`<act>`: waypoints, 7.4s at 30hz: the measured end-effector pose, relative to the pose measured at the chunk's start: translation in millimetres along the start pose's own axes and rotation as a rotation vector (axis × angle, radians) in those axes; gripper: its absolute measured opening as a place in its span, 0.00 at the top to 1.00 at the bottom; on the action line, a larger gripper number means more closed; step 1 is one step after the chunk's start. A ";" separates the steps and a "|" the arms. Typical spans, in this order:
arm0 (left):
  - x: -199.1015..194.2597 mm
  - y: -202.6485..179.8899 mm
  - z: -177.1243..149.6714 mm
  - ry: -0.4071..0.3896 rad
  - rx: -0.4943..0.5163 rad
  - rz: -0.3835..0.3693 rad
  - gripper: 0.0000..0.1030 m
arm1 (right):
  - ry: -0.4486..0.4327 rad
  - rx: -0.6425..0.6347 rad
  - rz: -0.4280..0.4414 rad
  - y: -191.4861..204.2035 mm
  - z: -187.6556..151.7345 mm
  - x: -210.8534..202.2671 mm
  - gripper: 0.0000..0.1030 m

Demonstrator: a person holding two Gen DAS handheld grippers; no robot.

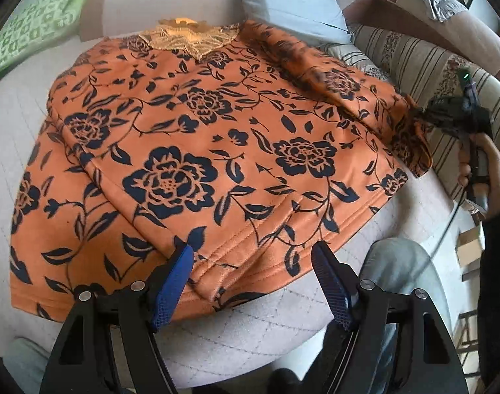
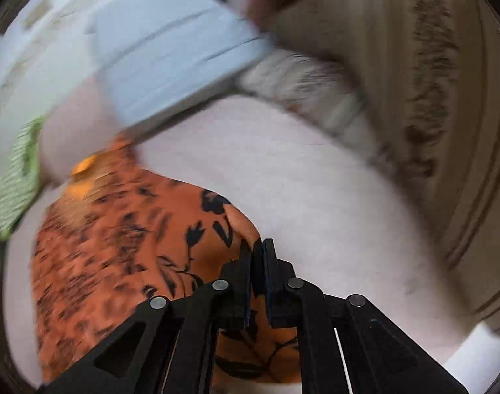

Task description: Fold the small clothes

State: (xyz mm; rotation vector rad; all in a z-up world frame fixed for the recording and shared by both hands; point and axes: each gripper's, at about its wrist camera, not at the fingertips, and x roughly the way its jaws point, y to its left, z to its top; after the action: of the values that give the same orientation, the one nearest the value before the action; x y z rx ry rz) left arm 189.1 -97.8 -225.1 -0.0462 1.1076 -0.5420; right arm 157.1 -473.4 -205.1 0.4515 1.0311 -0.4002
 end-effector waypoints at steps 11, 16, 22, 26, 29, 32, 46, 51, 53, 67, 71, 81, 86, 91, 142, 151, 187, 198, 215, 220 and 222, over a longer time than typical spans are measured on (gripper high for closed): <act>51.3 -110.8 7.5 0.022 0.407 -0.046 0.28 | 0.191 -0.118 0.404 42.6 -82.0 -14.6 0.36; 96.2 -122.6 3.6 0.071 0.482 0.055 0.46 | 0.341 -0.048 0.396 40.5 -101.3 37.7 0.83; 71.1 -117.7 5.0 0.055 0.404 0.011 0.96 | 0.295 0.004 0.511 18.8 -104.4 -16.3 0.95; 30.1 -119.1 -10.1 0.030 0.415 -0.066 0.95 | 0.279 -0.026 0.503 7.2 -117.0 -57.7 0.95; 36.4 -105.1 -18.2 0.099 0.338 -0.134 0.86 | 0.322 -0.046 0.372 1.2 -127.9 -39.5 0.93; 35.9 -82.5 -20.5 0.126 0.250 -0.106 0.85 | 0.471 -0.027 0.227 1.0 -136.9 18.2 0.86; -90.7 169.5 -62.7 -0.147 -0.505 0.286 0.37 | 0.300 -0.315 0.682 187.5 -148.7 -68.5 0.35; -70.7 171.4 -69.2 -0.114 -0.486 0.192 0.38 | 0.422 -0.431 0.808 300.2 -163.5 -43.1 0.35; -65.4 161.5 -71.0 -0.136 -0.431 0.208 0.42 | 0.467 -0.480 0.820 351.7 -161.1 -32.7 0.35; -85.8 178.5 -88.7 -0.233 -0.468 0.050 0.97 | 0.515 -0.836 0.310 539.5 -209.8 56.0 0.82; -120.9 186.0 -105.5 -0.280 -0.493 0.002 0.98 | 0.482 -0.855 0.327 532.8 -216.7 30.4 0.93; -133.8 200.5 -119.2 -0.168 -0.492 0.055 0.92 | 0.508 -0.879 0.460 517.7 -240.3 31.2 0.85; -184.8 209.4 -103.2 -0.329 -0.520 0.013 0.46 | 0.382 -0.738 0.744 458.7 -164.5 -29.8 0.30; -190.7 205.0 -20.9 -0.389 -0.469 0.026 0.39 | 0.227 -0.585 0.752 377.3 -68.2 -34.6 0.29; -29.2 248.3 74.8 -0.260 -0.476 0.317 0.45 | 0.156 -0.280 0.712 232.3 -10.4 57.6 0.22; -48.1 179.6 -45.2 -0.147 -0.546 0.174 0.45 | 0.305 -0.521 0.578 270.1 -166.4 45.3 0.42; 0.9 311.9 72.3 -0.187 -0.768 0.069 0.45 | 0.353 -0.433 0.635 250.6 -172.4 20.4 0.89; 9.8 323.6 122.6 -0.220 -0.701 0.118 0.93 | 0.322 -0.376 0.726 242.9 -156.1 -5.7 0.98; -44.2 110.4 42.2 -0.216 -0.293 0.224 0.45 | 0.177 -0.249 0.674 148.3 -130.5 -33.7 0.32; -34.2 34.1 19.3 -0.175 -0.263 0.063 0.44 | 0.093 -0.147 0.573 75.5 -89.7 -28.2 0.32; -26.1 16.9 15.8 -0.145 -0.247 0.031 0.44 | 0.080 -0.142 0.482 51.7 -72.3 -16.1 0.32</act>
State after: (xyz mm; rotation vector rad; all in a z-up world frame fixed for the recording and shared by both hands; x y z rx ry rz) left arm 200.6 -75.3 -201.1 -0.2792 1.0266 -0.3657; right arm 124.3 -389.6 -213.8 0.5718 0.9831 0.1210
